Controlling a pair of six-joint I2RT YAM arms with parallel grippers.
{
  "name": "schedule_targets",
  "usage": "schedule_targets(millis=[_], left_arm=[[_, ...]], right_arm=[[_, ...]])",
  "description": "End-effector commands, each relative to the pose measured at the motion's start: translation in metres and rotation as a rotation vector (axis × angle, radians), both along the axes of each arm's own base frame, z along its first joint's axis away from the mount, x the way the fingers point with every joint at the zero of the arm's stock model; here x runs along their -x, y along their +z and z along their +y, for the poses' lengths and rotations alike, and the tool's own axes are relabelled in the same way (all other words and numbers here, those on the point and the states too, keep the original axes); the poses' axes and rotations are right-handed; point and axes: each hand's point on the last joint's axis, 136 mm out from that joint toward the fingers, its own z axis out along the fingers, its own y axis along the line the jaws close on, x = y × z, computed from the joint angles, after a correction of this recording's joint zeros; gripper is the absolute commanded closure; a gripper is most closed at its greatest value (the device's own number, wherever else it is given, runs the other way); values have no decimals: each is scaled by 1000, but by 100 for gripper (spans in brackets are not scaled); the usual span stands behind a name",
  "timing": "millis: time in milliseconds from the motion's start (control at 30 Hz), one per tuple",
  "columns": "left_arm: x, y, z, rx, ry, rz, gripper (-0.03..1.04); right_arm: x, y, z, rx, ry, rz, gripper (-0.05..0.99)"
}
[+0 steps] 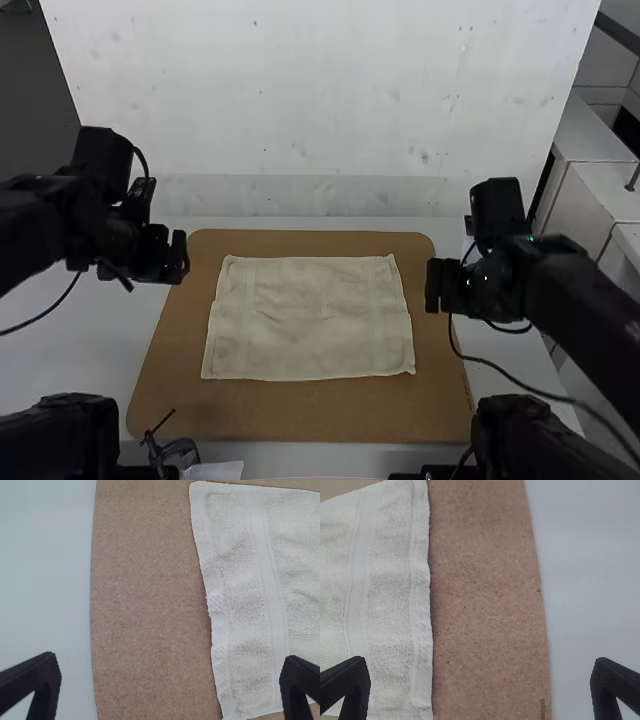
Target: Fold the towel.
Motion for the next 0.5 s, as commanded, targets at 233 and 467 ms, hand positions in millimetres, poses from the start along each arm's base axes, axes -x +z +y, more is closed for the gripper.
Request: schedule_targets(millis=[233,467], left_arm=[[-65,-35,-8,-52,69,120,3],[-79,-47,-24,-74,29,148,3]], right_arm=[[-67,-36,7,-37,-64,162,-2],[-106,-66,30,-49,9,194,-1]])
